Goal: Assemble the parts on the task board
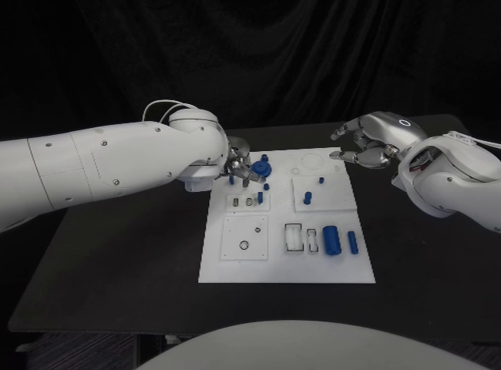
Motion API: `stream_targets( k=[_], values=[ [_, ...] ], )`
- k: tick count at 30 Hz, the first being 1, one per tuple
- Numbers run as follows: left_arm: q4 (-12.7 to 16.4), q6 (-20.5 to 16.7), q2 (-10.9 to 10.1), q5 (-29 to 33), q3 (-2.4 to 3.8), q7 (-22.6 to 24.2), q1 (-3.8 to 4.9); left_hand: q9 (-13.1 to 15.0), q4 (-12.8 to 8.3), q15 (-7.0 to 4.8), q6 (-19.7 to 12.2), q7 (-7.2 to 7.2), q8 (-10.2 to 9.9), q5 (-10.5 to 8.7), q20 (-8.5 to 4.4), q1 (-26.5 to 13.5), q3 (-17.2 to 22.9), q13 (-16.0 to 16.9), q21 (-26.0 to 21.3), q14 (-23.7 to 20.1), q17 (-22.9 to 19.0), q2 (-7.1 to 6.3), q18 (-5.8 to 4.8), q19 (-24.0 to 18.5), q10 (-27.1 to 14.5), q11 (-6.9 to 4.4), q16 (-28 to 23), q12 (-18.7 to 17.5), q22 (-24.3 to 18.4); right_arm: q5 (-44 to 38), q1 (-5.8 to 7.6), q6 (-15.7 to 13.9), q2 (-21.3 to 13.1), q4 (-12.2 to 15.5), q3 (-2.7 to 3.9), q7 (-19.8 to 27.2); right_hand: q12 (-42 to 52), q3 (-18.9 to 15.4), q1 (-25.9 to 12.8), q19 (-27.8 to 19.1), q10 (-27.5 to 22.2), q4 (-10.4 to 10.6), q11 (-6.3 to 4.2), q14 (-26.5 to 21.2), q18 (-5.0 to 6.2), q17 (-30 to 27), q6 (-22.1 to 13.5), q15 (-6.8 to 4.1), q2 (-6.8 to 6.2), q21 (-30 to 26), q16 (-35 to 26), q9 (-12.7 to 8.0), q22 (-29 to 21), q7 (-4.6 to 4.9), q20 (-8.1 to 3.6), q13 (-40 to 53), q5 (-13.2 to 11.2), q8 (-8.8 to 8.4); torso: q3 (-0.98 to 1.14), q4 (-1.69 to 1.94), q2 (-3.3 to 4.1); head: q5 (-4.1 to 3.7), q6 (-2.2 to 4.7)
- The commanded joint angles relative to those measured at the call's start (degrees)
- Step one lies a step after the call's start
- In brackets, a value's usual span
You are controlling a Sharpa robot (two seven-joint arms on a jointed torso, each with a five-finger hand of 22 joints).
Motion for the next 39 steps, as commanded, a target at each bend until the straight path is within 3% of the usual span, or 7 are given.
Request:
stream_targets(
  k=[1,2,9,18,25,35,39],
  values=[
    [-0.5,-3.0,0.5,-2.1,0.03,-0.4,-0.66,-0.3,0.0,-0.32,0.6,0.04,-1.3,0.05,-0.15,0.0,0.3,15.0,-0.1,6.0,15.1,-0.6,-0.72,0.4,5.9,-0.29,0.1,-0.1,0.8,-0.1,-0.15,0.9,0.1,-0.2,0.04,-0.9,-0.4,-0.1,0.0,0.0,1.5,-0.3,0.4,2.8,0.13,2.8,0.4,0.37,0.52,-0.4,-0.2,0.0,8.0,0.04,0.27,9.4,0.3,0.22,0.18,0.02,0.2,0.3,-0.01],
    [-0.6,-3.4,0.6,-2.8,0.03,-0.3,-0.89,-0.4,0.1,-0.31,1.0,0.1,-2.1,0.08,-0.11,-0.1,0.3,15.0,-0.1,6.0,15.1,-0.8,-0.76,0.5,5.9,-0.24,0.1,-0.1,0.9,-0.1,-0.16,1.0,0.1,-0.2,0.04,-0.9,-0.4,-0.1,0.0,0.0,1.5,-0.3,0.4,2.8,0.13,2.8,0.4,0.37,0.52,-0.4,-0.2,0.0,8.0,0.04,0.27,9.4,0.3,0.22,0.04,0.06,0.17,0.29,-0.01],
    [-1.3,-5.2,1.1,-5.0,0.03,-0.1,-2.05,-0.7,0.2,-0.27,2.4,0.12,-4.2,0.11,-0.08,-0.9,0.1,15.0,-0.2,6.0,15.1,-1.14,-0.74,0.6,5.9,-0.22,0.1,-0.1,1.0,-0.1,-0.18,1.3,0.1,-0.2,0.04,-1.0,-0.5,-0.1,0.0,0.0,1.3,-0.4,0.41,2.8,0.18,2.7,0.4,0.38,0.56,-0.6,-0.4,-0.1,7.9,0.05,0.29,9.2,0.6,0.17,-0.26,0.04,0.11,0.47,-0.01],
    [-2.4,-7.0,1.5,-5.6,0.03,0.6,-4.17,-1.6,0.1,-0.31,3.8,0.17,-7.7,0.57,-0.12,-0.8,0.5,15.0,-0.3,6.0,15.1,-1.34,-0.77,0.9,5.9,-0.22,0.1,-0.1,1.2,-0.1,-0.18,1.4,-0.1,-0.1,0.05,-1.0,-0.6,-0.1,0.0,-0.1,1.2,-0.4,0.42,2.8,0.19,2.6,0.5,0.39,0.57,-0.7,-0.4,-0.1,7.9,0.06,0.29,9.1,0.6,0.15,-0.03,-0.11,0.03,0.57,-0.01],
    [-2.9,-7.1,2.0,-5.6,0.03,1.1,-4.79,-2.1,-0.1,-0.27,4.6,0.22,-9.6,1.08,-0.09,-0.6,0.9,15.0,-0.5,6.0,15.1,-1.36,-0.74,0.9,5.9,-0.17,0.1,-0.1,1.1,-0.1,-0.18,1.4,-0.4,0.1,0.05,-1.1,-0.7,-0.1,0.0,-0.1,1.1,-0.4,0.43,2.7,0.22,2.5,0.5,0.39,0.59,-0.8,-0.6,-0.1,7.9,0.07,0.3,8.9,0.7,0.13,0.09,-0.22,-0.02,0.72,-0.01],
    [-3.4,-7.2,2.6,-5.6,0.03,2.4,-5.38,-2.4,-0.4,-0.25,5.1,0.22,-11.0,1.81,-0.07,0.0,1.4,15.0,-0.7,6.0,15.1,-1.46,-0.67,0.7,5.9,-0.17,0.1,-0.1,0.9,-0.1,-0.18,1.2,-0.3,0.1,0.05,-0.5,-1.0,-0.2,0.0,-0.3,0.8,-0.3,0.48,2.6,0.33,2.2,0.5,0.42,0.73,-1.4,-0.9,-0.2,7.7,0.13,0.32,8.6,0.8,0.09,-0.26,-0.18,0.05,0.61,-0.01],
    [-3.6,-7.4,2.9,-5.6,0.03,3.1,-5.5,-2.4,-0.4,-0.25,5.2,0.22,-11.2,1.9,-0.07,0.1,1.5,15.0,-0.8,6.0,15.1,-1.43,-0.66,0.6,5.9,-0.16,0.1,-0.1,0.8,-0.1,-0.18,1.3,-0.4,0.1,0.05,-0.5,-1.1,-0.2,-0.1,-0.4,0.7,-0.3,0.49,2.6,0.36,2.0,0.6,0.44,0.79,-1.5,-1.1,-0.2,7.6,0.15,0.33,8.5,0.8,0.07,-0.27,-0.09,0.05,0.49,-0.01]
  ],
)
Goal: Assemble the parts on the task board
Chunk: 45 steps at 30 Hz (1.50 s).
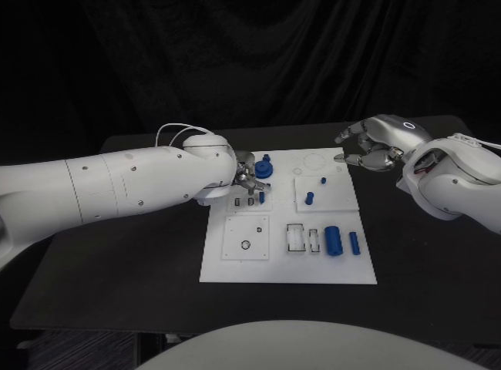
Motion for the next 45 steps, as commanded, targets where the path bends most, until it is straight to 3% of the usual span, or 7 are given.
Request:
stream_targets(
  k=[1,5,22,28,45],
  values=[
    [-0.1,-0.7,0.4,-0.2,0.06,2.1,-0.15,-0.1,0.0,-0.26,0.4,0.08,-0.3,0.38,0.03,0.6,0.4,15.0,-0.4,6.0,15.1,-0.05,-0.67,-0.1,5.9,-0.17,0.1,-0.1,0.8,-0.1,-0.11,0.2,-0.1,0.1,0.05,-0.5,-0.2,0.0,-0.1,-0.1,0.6,-0.2,0.32,2.6,0.36,2.0,0.3,0.44,0.78,-0.2,-0.3,-0.1,7.6,0.03,0.12,8.5,0.3,0.07,-0.1,0.16,0.02,-0.18,-0.01],
    [-0.3,0.1,0.7,-0.2,0.06,2.3,-0.23,-0.1,-0.1,-0.27,0.6,0.05,-0.6,0.59,0.03,0.7,0.6,15.0,-0.3,6.0,15.1,-0.03,-0.69,0.0,5.9,-0.18,0.1,-0.1,0.9,-0.1,-0.11,0.2,0.0,0.0,0.05,-0.4,-0.2,0.0,-0.1,-0.2,0.5,-0.2,0.33,2.5,0.4,1.9,0.3,0.45,0.83,-0.4,-0.5,-0.1,7.6,0.04,0.13,8.4,0.3,0.05,-0.11,0.27,0.08,-0.34,-0.01],
    [-1.5,1.2,1.3,-0.2,0.06,1.6,-0.67,0.0,-0.9,-0.44,1.9,-0.21,-2.4,2.89,-0.09,1.9,2.0,15.0,-0.5,6.0,15.1,-0.36,-0.7,0.1,5.9,-0.4,0.1,-0.1,1.1,-0.1,-0.11,0.4,0.1,-0.1,0.05,0.0,-0.4,0.0,-0.1,-0.3,0.4,-0.2,0.35,2.5,0.46,1.6,0.3,0.47,0.88,-0.7,-0.8,-0.1,7.5,0.06,0.14,8.3,0.4,0.03,-0.04,0.03,-0.1,-0.11,-0.01],
    [-1.6,1.2,1.5,-0.2,0.06,1.6,-0.74,0.1,-1.1,-0.49,2.1,-0.28,-2.8,3.36,-0.14,2.2,2.4,15.0,-0.6,6.0,15.1,-0.41,-0.67,0.0,5.9,-0.47,0.1,-0.1,1.0,-0.1,-0.11,0.5,0.1,-0.1,0.05,0.1,-0.5,0.0,-0.1,-0.4,0.3,-0.1,0.37,2.4,0.49,1.5,0.3,0.48,0.96,-0.9,-0.9,-0.2,7.4,0.07,0.16,8.2,0.4,-0.01,-0.05,0.11,-0.09,-0.42,-0.01],
    [-2.2,2.0,2.1,-0.2,0.06,2.2,-0.97,0.2,-1.1,-0.52,2.3,-0.3,-3.0,3.45,-0.17,2.3,2.7,15.0,-0.7,6.0,15.1,-0.36,-0.62,-0.1,5.9,-0.49,0.1,-0.1,0.8,-0.1,-0.1,1.0,0.3,-0.3,0.05,0.0,-0.5,0.0,-0.1,-0.4,0.2,-0.1,0.38,2.4,0.51,1.4,0.4,0.49,1.04,-1.0,-1.0,-0.2,7.4,0.08,0.17,8.1,0.5,-0.03,-0.07,0.12,-0.06,-0.72,-0.01]
  ],
)
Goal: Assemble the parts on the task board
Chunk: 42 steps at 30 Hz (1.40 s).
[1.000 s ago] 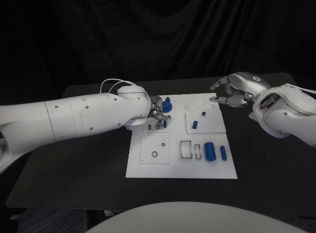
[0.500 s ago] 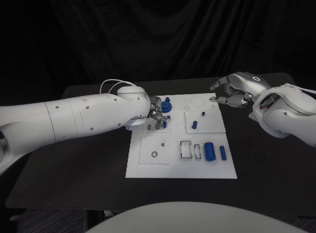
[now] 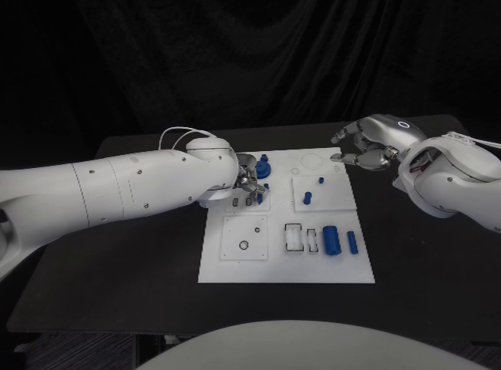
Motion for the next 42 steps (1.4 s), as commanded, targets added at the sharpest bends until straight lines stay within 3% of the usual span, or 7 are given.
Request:
stream_targets(
  k=[1,17,24,28,42],
  values=[
    [-0.1,1.0,0.2,0.0,0.05,1.1,-0.18,0.1,0.0,-0.52,0.6,-0.1,-0.3,0.37,-0.17,0.4,0.4,14.9,-0.2,6.0,15.1,0.09,-0.62,-0.1,6.1,-0.32,0.1,0.0,0.8,-0.2,-0.1,0.5,0.0,-0.1,0.06,-0.1,-0.2,0.0,-0.1,-0.4,0.2,-0.1,0.38,2.4,0.51,1.4,0.4,0.5,0.53,-0.3,-0.3,-0.1,7.4,0.08,0.17,8.1,0.2,-0.03,-0.01,-0.03,0.01,-0.04,-0.01],
    [-1.3,1.7,0.6,0.0,0.05,1.2,-0.79,0.4,-0.6,-0.71,1.3,-0.4,-1.0,1.07,-0.34,1.1,1.8,14.9,-0.4,6.0,15.1,-0.02,-0.6,-0.2,6.1,-0.56,0.1,0.0,0.9,-0.2,-0.1,1.1,0.1,-0.2,0.06,-0.1,-0.4,0.0,-0.1,-0.4,0.1,-0.1,0.4,2.3,0.54,1.2,0.5,0.51,0.65,-0.5,-0.5,-0.1,7.3,0.09,0.19,7.9,0.3,-0.06,-0.02,0.01,0.04,-0.29,-0.01],
    [-1.3,1.6,0.6,0.0,0.05,1.8,-0.91,1.2,-1.5,-1.0,2.1,-0.67,-2.2,4.13,-0.64,1.9,4.9,14.9,-0.6,6.0,15.1,-1.18,-0.61,-0.1,6.1,-0.84,0.1,0.0,1.0,-0.2,-0.1,1.4,0.3,-0.4,0.06,-0.3,-0.4,0.0,-0.1,-0.4,0.1,-0.1,0.41,2.3,0.54,1.2,0.7,0.53,0.96,-0.6,-0.5,-0.2,7.3,0.1,0.22,7.9,0.6,-0.07,-0.02,-0.05,0.06,-0.31,-0.01],
    [-1.1,1.4,0.5,0.0,0.05,2.1,-0.95,1.7,-2.2,-1.18,2.6,-0.85,-2.7,5.5,-0.8,2.4,7.0,14.9,-0.7,6.0,15.1,-2.08,-0.62,0.0,6.1,-1.03,0.1,0.0,1.1,-0.2,-0.1,1.5,0.2,-0.5,0.06,-0.4,-0.5,0.3,0.2,-0.4,0.1,-0.3,0.43,2.3,0.56,1.1,1.0,0.54,1.38,-0.8,-0.6,-0.4,7.3,0.15,0.24,7.8,2.2,-0.28,-0.01,0.0,0.04,-0.42,-0.01],
    [-0.6,0.6,0.0,0.0,0.05,3.1,-1.01,2.8,-3.5,-1.35,3.2,-0.99,-3.6,5.83,-0.99,2.5,11.0,14.9,-0.8,6.0,15.1,-3.82,-0.63,0.1,6.1,-1.19,0.1,0.0,1.3,-0.2,-0.11,2.0,0.2,-0.5,0.06,-0.7,-0.4,0.3,0.4,-0.4,0.2,-0.5,0.46,2.4,0.56,1.1,1.1,0.56,1.5,-0.8,-0.6,-0.5,7.3,0.18,0.25,7.9,2.8,-0.36,-0.05,0.0,0.03,-0.09,-0.01]
  ],
)
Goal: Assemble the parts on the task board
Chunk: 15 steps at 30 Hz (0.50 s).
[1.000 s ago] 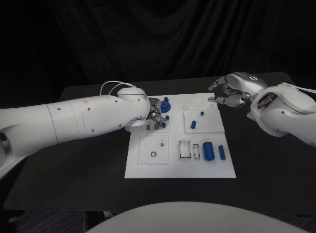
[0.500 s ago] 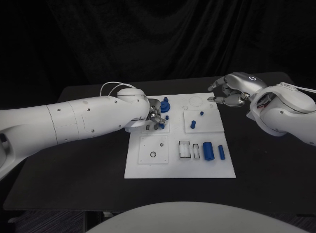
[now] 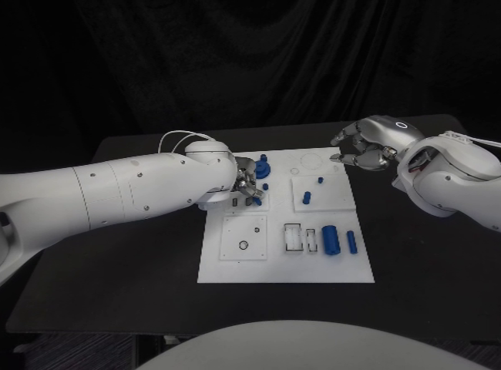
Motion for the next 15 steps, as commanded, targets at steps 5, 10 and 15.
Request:
stream_targets(
  k=[5,10,15],
  values=[
    [0.5,-0.5,-0.2,0.0,0.04,1.5,-0.16,0.7,-0.5,-0.56,0.6,0.07,-0.5,0.23,-0.4,-0.1,2.0,15.0,-0.5,5.9,15.1,-1.02,-0.63,-0.1,6.1,-0.37,0.1,0.0,1.3,-0.2,-0.11,0.6,0.0,-0.1,0.03,-0.7,-0.2,0.1,0.1,-0.2,0.2,-0.3,0.5,2.4,0.57,1.1,0.7,0.57,0.58,-0.3,-0.4,-0.1,7.3,-0.01,0.05,7.9,0.4,-0.33,-0.02,0.02,-0.02,0.1,-0.01],
    [0.4,-0.7,-0.2,0.0,0.04,1.6,-0.17,0.9,-0.7,-0.58,0.6,0.07,-0.7,0.21,-0.42,-0.3,2.7,15.0,-0.5,5.9,15.1,-1.33,-0.62,-0.1,6.1,-0.38,0.1,0.0,1.3,-0.2,-0.11,0.7,0.0,-0.2,0.03,-0.7,-0.2,0.1,0.2,-0.2,0.3,-0.4,0.54,2.4,0.56,1.1,0.9,0.59,0.58,-0.3,-0.3,-0.1,7.3,0.0,0.07,7.9,0.5,-0.26,-0.03,0.07,-0.05,0.03,-0.01],
    [0.3,-0.9,-0.4,0.0,0.04,1.5,-0.18,1.2,-0.9,-0.6,0.7,0.08,-0.8,0.16,-0.45,-0.6,3.7,15.0,-0.6,5.9,15.1,-1.77,-0.6,-0.1,6.1,-0.39,0.1,0.0,1.3,-0.2,-0.11,0.7,-0.1,-0.2,0.03,-0.8,-0.1,0.1,0.2,-0.2,0.4,-0.4,0.57,2.4,0.57,1.1,1.1,0.61,0.55,-0.4,-0.3,-0.1,7.3,0.02,0.08,8.0,0.5,-0.2,-0.01,0.03,-0.01,0.0,-0.01]
  ],
)
